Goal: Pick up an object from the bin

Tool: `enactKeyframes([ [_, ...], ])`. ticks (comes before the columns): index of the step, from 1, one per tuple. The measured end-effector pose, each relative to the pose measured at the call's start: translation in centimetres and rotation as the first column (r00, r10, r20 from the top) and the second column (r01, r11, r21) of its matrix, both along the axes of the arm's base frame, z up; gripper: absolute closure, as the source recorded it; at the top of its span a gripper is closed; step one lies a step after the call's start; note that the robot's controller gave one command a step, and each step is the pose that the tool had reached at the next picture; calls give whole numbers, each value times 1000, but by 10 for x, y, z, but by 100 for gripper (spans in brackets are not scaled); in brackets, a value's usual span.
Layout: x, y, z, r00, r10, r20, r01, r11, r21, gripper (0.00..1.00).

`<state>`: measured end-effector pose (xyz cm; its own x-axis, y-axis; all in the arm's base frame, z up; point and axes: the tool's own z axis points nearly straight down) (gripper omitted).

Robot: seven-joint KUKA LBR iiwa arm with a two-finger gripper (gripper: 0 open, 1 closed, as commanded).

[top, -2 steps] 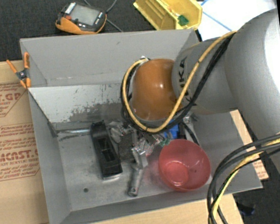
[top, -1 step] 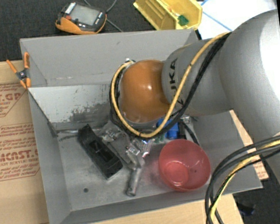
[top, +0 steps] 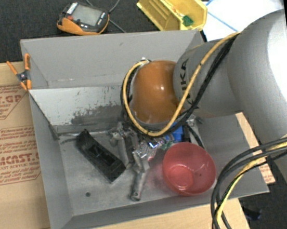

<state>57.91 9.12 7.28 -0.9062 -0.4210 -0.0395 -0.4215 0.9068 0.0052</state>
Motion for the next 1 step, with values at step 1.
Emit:
enactKeyframes([
  [1,-2,-6,0,1000,3,-1,-3,1000,-1,0],
])
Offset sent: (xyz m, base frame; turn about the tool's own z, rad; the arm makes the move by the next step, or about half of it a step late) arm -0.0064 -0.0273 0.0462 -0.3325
